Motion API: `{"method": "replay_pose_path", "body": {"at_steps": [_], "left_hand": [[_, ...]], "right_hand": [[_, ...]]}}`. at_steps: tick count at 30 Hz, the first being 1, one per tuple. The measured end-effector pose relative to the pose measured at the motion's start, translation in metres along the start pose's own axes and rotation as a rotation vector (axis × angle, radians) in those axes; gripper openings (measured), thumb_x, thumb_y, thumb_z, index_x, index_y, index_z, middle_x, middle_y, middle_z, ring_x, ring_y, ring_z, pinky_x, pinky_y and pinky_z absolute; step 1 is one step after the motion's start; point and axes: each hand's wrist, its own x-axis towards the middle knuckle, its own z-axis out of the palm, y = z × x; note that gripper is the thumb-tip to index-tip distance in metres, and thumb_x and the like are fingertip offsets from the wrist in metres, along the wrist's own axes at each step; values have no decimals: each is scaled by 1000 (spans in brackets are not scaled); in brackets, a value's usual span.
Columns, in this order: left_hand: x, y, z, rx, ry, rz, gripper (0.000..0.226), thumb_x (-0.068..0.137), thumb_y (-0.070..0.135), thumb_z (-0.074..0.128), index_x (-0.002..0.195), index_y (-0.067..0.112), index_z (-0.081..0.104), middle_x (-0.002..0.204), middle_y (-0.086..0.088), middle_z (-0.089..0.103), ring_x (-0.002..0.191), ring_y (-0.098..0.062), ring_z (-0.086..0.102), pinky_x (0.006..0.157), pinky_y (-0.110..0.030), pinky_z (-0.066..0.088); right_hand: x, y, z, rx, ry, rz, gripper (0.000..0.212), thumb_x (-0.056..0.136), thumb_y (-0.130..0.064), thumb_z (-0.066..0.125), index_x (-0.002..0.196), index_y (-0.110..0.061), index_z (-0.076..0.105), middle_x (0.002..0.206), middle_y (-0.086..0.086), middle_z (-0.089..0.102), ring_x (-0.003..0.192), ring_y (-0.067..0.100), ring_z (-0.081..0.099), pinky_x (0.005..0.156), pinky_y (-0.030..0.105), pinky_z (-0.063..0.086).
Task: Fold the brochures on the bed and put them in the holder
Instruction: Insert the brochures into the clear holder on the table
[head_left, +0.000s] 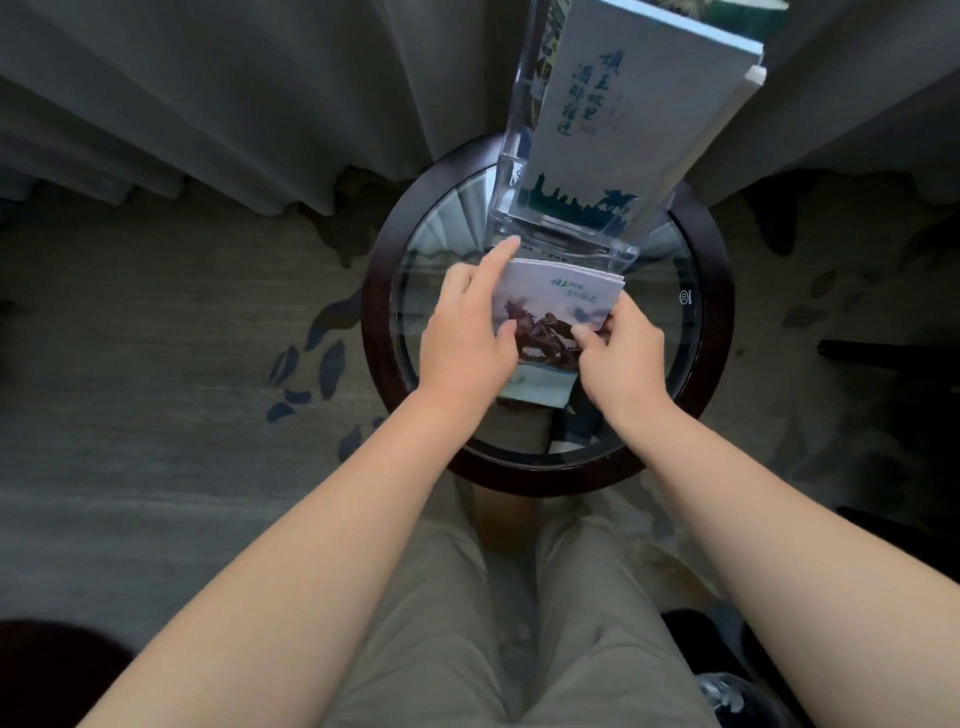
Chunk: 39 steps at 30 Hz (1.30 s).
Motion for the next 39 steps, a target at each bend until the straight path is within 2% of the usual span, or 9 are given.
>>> {"method": "replay_pose_path", "body": {"at_steps": [2,5,8,12,17,27,33,36,39], "left_hand": [[8,16,-18,105,29,98,72,89,14,74,152,32,43,119,2,48,101,-8,53,83,-27,55],[24,44,-44,182,112,215,46,94,22,69,139,25,58,117,-4,54,99,-20,60,74,-42,58],[41,72,-64,201,188,326,30,94,19,66,124,20,66,111,-5,58,92,-26,62,64,-43,55],[61,103,-86,190,217,406,24,91,10,59,113,17,67,107,-5,59,89,-27,59,65,-49,54],[74,115,-96,213,208,432,33,87,0,50,113,14,66,110,-8,58,88,-34,57,66,-53,54],[73,110,-81,329,170,476,36,87,-2,43,112,13,64,110,-10,57,83,-32,52,59,-52,53],[76,109,-73,349,205,486,38,90,0,41,116,14,64,112,-10,58,86,-30,53,57,-50,52],[77,108,-72,339,244,514,37,89,-2,42,113,14,65,110,-9,60,86,-29,55,54,-48,52],[79,106,-69,362,253,499,34,90,0,45,112,14,66,108,-7,61,86,-28,56,53,-48,52]], "right_hand": [[-2,-20,-10,28,42,-74,39,95,-1,64,121,-30,62,103,-19,67,95,-14,60,71,-6,40],[-2,-49,-26,27,118,-152,42,95,-2,64,127,-26,51,112,-10,67,104,2,64,75,-2,45],[-5,-75,-42,-1,164,-252,67,95,-3,65,143,-34,31,117,-5,63,104,9,64,88,28,59],[-10,-106,-62,-136,220,-546,88,94,-1,60,156,-41,13,128,4,50,104,15,58,83,40,59],[-1,-127,-79,-347,245,-603,80,90,1,55,154,-41,34,124,8,54,97,33,62,79,51,58],[11,-109,-76,-360,226,-596,71,89,0,53,147,-38,41,119,9,52,93,31,59,74,46,56],[22,-100,-77,-352,247,-663,71,87,3,56,146,-34,42,121,13,52,103,25,57,78,40,57],[25,-99,-79,-345,291,-715,69,84,6,50,147,-22,54,121,20,52,102,30,58,76,43,57],[27,-104,-81,-458,413,-777,54,89,3,52,138,-15,64,125,26,53,110,36,58,86,44,55]]}}
